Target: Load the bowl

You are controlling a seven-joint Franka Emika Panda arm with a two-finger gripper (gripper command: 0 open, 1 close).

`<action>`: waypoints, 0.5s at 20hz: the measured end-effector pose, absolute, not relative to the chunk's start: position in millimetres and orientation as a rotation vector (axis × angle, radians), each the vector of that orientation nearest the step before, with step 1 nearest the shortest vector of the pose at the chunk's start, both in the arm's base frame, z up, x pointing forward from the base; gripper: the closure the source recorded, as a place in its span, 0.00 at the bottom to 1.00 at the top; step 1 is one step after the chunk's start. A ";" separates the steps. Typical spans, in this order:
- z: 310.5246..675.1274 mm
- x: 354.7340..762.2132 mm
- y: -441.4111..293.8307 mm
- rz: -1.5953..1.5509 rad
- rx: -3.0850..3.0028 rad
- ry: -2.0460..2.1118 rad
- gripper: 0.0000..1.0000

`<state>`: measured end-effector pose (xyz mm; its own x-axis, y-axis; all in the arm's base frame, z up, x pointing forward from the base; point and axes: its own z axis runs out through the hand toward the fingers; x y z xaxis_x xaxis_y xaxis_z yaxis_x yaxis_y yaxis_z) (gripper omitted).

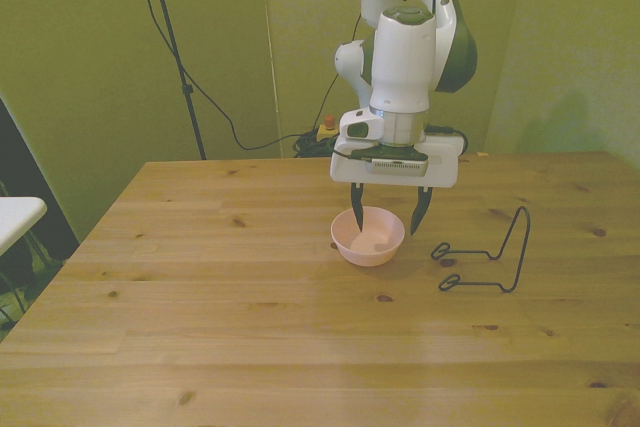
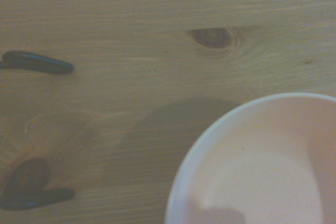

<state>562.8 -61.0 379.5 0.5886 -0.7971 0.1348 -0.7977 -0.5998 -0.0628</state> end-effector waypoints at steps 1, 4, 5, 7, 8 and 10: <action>375.7 564.2 -60.0 0.228 2.794 -1.399 1.00; 366.4 566.3 -57.6 0.208 2.786 -1.401 1.00; 364.8 566.5 -58.4 0.205 2.784 -1.402 1.00; 363.1 566.5 -61.1 0.201 2.780 -1.408 1.00; 362.3 566.6 -62.0 0.199 2.778 -1.410 1.00; 360.1 566.9 -62.2 0.194 2.777 -1.410 1.00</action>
